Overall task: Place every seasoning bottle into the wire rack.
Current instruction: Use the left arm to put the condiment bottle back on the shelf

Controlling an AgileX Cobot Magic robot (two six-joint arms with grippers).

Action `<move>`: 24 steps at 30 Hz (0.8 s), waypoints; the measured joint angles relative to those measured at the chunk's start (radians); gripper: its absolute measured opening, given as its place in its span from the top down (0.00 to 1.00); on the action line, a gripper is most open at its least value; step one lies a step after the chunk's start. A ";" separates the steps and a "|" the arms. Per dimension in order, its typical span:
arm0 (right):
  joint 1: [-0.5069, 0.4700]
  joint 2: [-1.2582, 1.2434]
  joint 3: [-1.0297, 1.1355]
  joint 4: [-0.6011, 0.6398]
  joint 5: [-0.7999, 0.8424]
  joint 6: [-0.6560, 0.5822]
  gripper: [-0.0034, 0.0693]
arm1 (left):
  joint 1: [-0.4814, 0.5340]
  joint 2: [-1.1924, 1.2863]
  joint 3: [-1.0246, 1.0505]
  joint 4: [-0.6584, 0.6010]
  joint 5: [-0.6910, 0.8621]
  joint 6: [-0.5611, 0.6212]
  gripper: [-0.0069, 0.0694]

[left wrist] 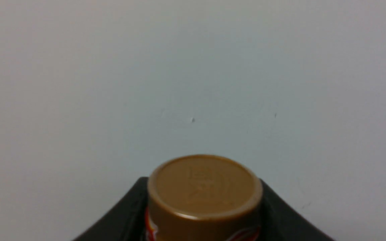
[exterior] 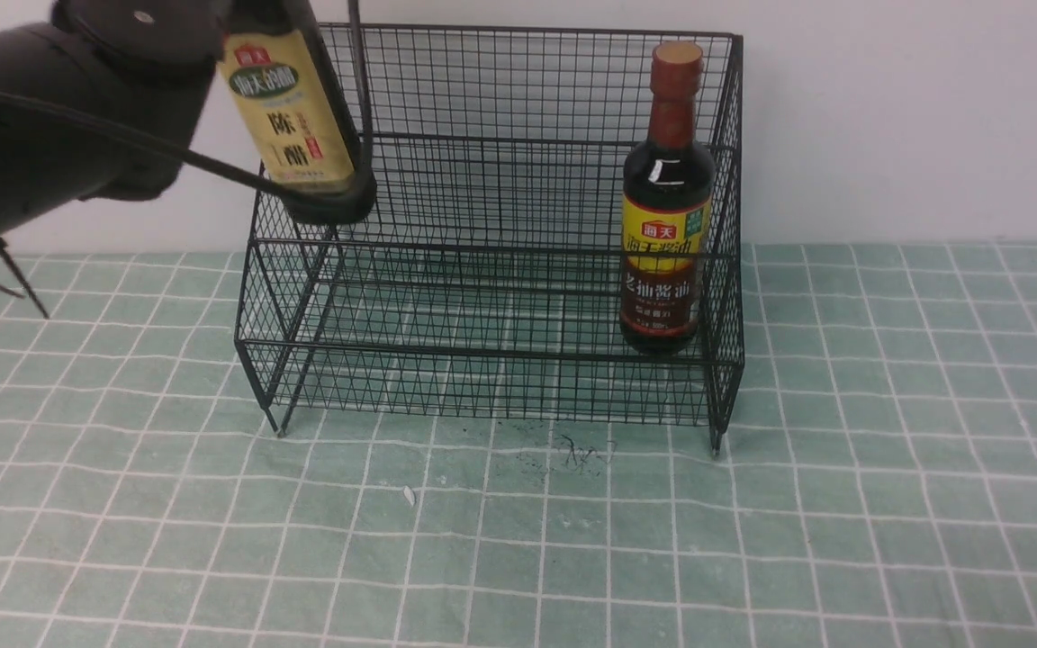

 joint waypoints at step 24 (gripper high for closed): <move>0.000 0.000 0.000 0.000 0.000 0.000 0.97 | -0.003 0.122 0.000 -0.117 0.126 0.240 0.50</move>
